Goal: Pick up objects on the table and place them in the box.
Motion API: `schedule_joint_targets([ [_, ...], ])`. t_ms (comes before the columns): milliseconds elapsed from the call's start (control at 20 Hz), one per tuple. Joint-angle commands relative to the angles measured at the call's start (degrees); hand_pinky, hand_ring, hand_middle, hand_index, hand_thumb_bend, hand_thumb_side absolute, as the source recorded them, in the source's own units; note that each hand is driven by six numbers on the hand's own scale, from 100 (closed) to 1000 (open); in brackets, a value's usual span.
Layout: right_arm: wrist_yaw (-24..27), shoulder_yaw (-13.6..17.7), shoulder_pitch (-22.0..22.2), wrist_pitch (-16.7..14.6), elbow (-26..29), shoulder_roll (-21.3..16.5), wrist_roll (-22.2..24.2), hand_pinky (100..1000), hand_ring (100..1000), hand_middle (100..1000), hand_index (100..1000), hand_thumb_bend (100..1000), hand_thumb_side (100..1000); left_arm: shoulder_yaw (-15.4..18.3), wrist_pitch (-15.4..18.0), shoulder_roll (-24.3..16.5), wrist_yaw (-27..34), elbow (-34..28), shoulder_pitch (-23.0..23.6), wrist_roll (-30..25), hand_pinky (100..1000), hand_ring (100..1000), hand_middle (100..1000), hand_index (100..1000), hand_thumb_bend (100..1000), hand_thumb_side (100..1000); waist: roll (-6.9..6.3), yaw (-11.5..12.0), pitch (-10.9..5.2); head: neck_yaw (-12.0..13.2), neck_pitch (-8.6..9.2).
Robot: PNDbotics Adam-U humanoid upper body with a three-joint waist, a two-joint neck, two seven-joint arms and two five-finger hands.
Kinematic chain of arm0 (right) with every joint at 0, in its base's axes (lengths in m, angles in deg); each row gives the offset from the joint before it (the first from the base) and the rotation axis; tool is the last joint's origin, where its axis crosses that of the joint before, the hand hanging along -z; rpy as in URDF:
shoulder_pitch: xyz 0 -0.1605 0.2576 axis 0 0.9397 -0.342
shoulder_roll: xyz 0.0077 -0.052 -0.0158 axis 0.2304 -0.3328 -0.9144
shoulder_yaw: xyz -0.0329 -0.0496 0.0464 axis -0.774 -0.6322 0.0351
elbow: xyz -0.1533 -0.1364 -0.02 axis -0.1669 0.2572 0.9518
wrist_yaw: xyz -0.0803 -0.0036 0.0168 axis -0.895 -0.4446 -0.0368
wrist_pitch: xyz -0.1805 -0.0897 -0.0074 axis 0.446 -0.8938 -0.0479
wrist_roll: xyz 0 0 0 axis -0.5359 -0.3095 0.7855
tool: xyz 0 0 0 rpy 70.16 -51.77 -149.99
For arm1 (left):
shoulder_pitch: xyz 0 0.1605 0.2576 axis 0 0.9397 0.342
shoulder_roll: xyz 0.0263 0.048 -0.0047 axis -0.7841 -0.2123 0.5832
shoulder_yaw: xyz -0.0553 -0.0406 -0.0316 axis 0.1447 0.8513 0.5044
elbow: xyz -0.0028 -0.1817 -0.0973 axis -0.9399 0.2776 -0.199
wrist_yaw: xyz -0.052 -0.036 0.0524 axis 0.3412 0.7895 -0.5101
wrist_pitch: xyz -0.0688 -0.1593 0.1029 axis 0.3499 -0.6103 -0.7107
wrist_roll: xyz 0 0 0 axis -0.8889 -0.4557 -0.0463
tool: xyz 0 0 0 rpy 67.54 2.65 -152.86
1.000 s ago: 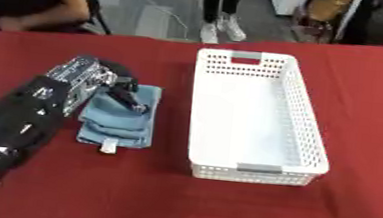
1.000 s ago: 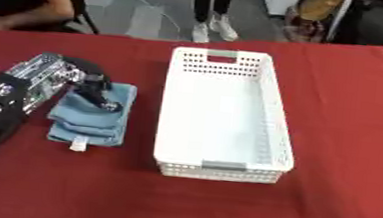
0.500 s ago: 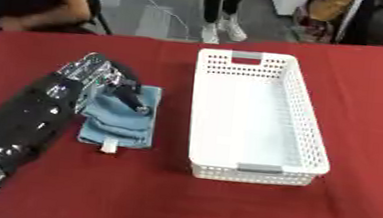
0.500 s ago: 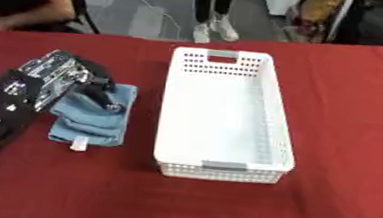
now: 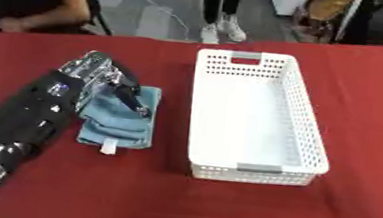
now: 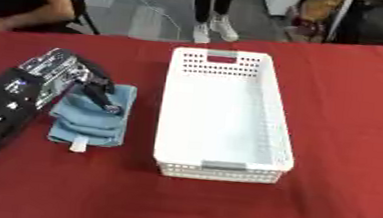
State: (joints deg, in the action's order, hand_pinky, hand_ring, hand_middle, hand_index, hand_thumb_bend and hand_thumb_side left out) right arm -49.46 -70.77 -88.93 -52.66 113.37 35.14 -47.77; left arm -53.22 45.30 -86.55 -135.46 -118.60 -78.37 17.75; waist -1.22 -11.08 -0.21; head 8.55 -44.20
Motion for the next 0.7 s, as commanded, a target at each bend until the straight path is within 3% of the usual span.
schedule_joint_targets([
  [50,0.14,0.31,-0.87,-0.03,0.81,-0.91,0.01,816,945,888,1000,100,913,0.23,-0.40,-0.27,0.82,0.59,0.65,0.38,1000,934,869,971,930,918,0.18,0.02,-0.25,0.26,0.08],
  [150,0.16,0.37,-0.89,-0.03,0.83,-0.88,-0.07,816,945,888,1000,100,912,0.99,-1.20,-0.25,1.94,0.34,1.50,2.26,1000,925,869,965,901,886,0.21,0.04,-0.25,0.24,0.08],
  [300,0.18,0.41,-0.91,-0.02,0.85,-0.86,-0.12,816,945,888,1000,100,912,2.69,-3.59,-0.24,4.36,-0.58,3.70,7.51,1000,903,854,949,737,831,0.27,0.11,-0.19,0.09,0.08],
  [400,0.17,0.45,-0.92,-0.04,0.86,-0.84,-0.15,816,944,888,1000,100,913,3.62,-5.42,-0.09,5.90,-1.31,5.34,11.65,974,868,838,931,685,811,0.32,0.11,-0.15,0.04,0.08],
  [500,0.18,0.50,-0.93,-0.06,0.89,-0.81,-0.20,816,944,888,1000,100,912,4.06,-6.71,0.18,7.08,-1.60,6.47,15.30,901,776,791,889,612,784,0.39,0.10,-0.12,0.11,0.08],
  [550,0.19,0.51,-0.93,-0.07,0.91,-0.80,-0.22,816,944,888,1000,100,913,4.14,-7.10,0.32,7.48,-1.53,6.84,16.97,801,695,756,858,565,760,0.42,0.08,-0.11,0.17,0.08],
  [700,0.21,0.53,-0.91,-0.10,0.96,-0.77,-0.27,816,944,888,1000,100,913,3.93,-7.40,0.84,7.74,-0.58,7.14,20.59,649,518,663,784,488,694,0.50,0.07,-0.09,0.38,0.08],
])
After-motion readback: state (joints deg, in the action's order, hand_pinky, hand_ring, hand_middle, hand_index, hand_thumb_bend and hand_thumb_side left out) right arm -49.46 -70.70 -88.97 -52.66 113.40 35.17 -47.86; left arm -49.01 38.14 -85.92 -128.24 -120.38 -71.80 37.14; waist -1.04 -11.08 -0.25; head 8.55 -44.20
